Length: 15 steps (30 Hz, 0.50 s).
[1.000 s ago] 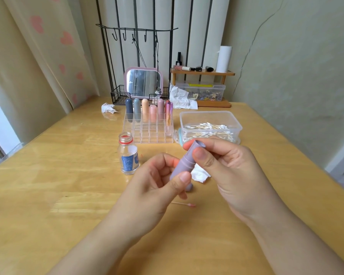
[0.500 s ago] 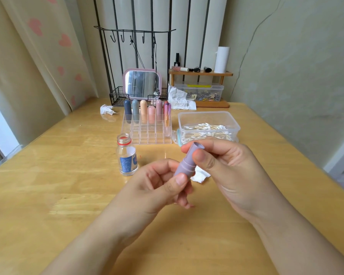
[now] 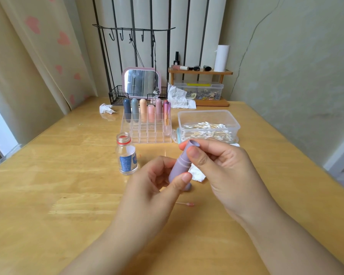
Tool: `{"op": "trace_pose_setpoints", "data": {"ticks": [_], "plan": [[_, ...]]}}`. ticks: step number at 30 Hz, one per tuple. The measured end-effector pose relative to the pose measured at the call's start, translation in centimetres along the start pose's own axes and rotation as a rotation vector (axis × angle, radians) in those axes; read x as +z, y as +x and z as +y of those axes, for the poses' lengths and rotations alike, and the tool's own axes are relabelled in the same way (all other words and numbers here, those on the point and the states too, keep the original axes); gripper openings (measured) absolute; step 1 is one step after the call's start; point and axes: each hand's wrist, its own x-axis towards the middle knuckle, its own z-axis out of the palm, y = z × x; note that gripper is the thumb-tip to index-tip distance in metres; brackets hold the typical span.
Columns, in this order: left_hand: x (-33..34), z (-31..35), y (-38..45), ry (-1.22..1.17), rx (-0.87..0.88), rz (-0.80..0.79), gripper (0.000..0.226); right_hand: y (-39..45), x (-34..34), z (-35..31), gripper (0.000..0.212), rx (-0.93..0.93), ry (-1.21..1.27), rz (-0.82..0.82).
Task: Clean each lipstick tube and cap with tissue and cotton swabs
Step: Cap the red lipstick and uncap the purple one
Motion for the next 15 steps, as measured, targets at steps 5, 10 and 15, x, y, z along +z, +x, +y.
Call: {"op": "trace_pose_setpoints", "data": {"ticks": [5, 10, 15], "plan": [[-1.5, -0.1, 0.6, -0.339, -0.084, -0.431, 0.019, -0.2, -0.6, -1.0, 0.021, 0.052, 0.234, -0.242], [-2.5, -0.1, 1.0, -0.575, -0.227, -0.632, 0.033, -0.3, -0.9, -1.3, 0.018, 0.031, 0.228, -0.375], [-1.0, 0.8, 0.5, -0.246, -0.138, -0.212, 0.020, -0.1, -0.9, -1.1, 0.015, -0.060, 0.018, -0.144]]}}
